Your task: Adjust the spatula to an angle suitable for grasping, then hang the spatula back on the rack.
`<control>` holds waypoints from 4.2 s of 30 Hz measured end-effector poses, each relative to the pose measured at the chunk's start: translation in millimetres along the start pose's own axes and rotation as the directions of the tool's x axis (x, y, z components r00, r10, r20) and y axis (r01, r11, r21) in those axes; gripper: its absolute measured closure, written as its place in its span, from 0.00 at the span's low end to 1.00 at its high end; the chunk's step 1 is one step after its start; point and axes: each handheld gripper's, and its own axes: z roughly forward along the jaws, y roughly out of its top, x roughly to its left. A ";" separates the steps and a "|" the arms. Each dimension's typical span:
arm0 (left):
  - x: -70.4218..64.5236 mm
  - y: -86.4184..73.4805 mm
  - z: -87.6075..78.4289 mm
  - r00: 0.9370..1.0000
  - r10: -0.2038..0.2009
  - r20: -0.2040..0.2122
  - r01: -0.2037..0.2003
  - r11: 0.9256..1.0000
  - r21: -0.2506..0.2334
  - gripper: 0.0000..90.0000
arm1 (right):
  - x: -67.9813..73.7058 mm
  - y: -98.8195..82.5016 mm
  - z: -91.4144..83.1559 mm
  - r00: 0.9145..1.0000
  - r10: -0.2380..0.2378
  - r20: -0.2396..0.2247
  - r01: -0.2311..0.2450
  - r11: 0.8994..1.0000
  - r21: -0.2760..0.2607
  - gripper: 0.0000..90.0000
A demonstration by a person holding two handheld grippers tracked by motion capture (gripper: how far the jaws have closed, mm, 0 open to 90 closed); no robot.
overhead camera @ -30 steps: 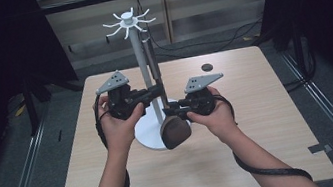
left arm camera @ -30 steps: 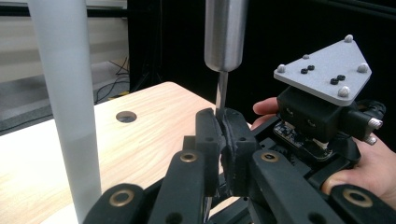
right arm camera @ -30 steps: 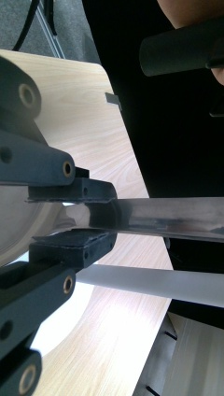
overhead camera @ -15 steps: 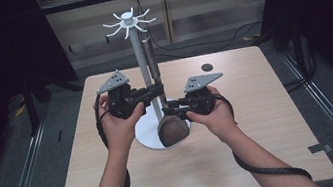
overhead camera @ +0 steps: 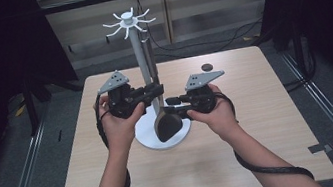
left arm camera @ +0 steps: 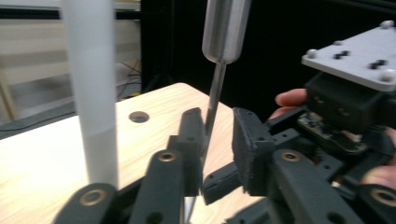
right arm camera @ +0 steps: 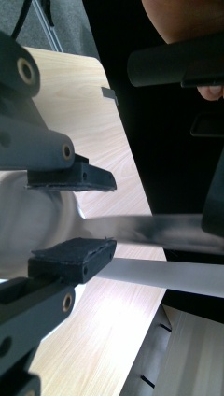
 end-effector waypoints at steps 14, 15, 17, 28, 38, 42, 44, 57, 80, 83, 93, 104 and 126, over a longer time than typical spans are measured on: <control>7.2 -5.2 -1.6 1.000 -0.027 -0.011 0.026 1.000 -0.003 0.76 | -2.0 -7.1 2.1 1.000 0.008 0.014 -0.008 1.000 0.013 0.63; 7.3 -5.5 -1.5 0.999 -0.030 -0.011 0.030 1.000 -0.004 0.75 | -2.5 -7.5 1.8 1.000 0.009 0.015 -0.009 1.000 0.015 0.62; 7.7 -5.8 -1.1 1.000 -0.029 -0.005 0.029 1.000 -0.001 0.75 | -3.5 -8.2 1.1 1.000 0.008 0.017 -0.008 1.000 0.012 0.61; 6.3 -7.4 -1.7 0.999 -0.025 -0.024 0.026 1.000 0.009 0.65 | -4.5 -11.3 -7.4 0.999 -0.008 0.044 0.007 1.000 0.029 0.47; -2.7 -8.6 -2.9 0.999 0.010 -0.038 -0.009 1.000 0.029 0.50 | -1.8 -17.8 -20.3 0.998 -0.013 0.060 0.011 0.999 0.046 0.38; -4.6 -9.3 -4.5 0.998 0.027 -0.052 -0.025 0.999 0.035 0.44 | -1.0 -20.3 -26.0 0.998 -0.018 0.061 0.015 0.999 0.046 0.37; -5.5 -10.5 -5.6 0.998 0.032 -0.056 -0.030 0.999 0.038 0.43 | -0.7 -21.7 -28.8 0.998 -0.017 0.063 0.014 0.999 0.047 0.36; -7.9 -24.9 -10.0 0.994 0.061 -0.088 -0.054 0.996 0.077 0.29 | -5.9 -36.8 -44.8 0.996 0.003 0.084 -0.008 0.998 0.059 0.33; -7.0 -66.0 -18.5 0.989 0.068 -0.129 -0.051 0.990 0.133 0.17 | -9.2 -67.5 -69.2 0.993 0.010 0.118 -0.021 0.995 0.096 0.28; -6.9 -69.6 -18.4 0.988 0.074 -0.136 -0.054 0.988 0.145 0.16 | -10.0 -72.4 -72.4 0.992 0.020 0.121 -0.031 0.995 0.095 0.27; -3.8 -88.2 -17.4 0.988 0.065 -0.138 -0.041 0.985 0.168 0.14 | -9.5 -86.4 -82.7 0.991 0.017 0.135 -0.031 0.994 0.108 0.26; 0.9 -107.2 -21.3 0.988 0.055 -0.147 -0.027 0.983 0.183 0.12 | -8.6 -102.3 -91.8 0.988 0.013 0.155 -0.034 0.990 0.135 0.24; 9.7 -143.9 -23.1 0.985 0.041 -0.168 -0.001 0.973 0.231 0.10 | -14.6 -140.6 -105.3 0.980 0.042 0.193 -0.075 0.983 0.170 0.20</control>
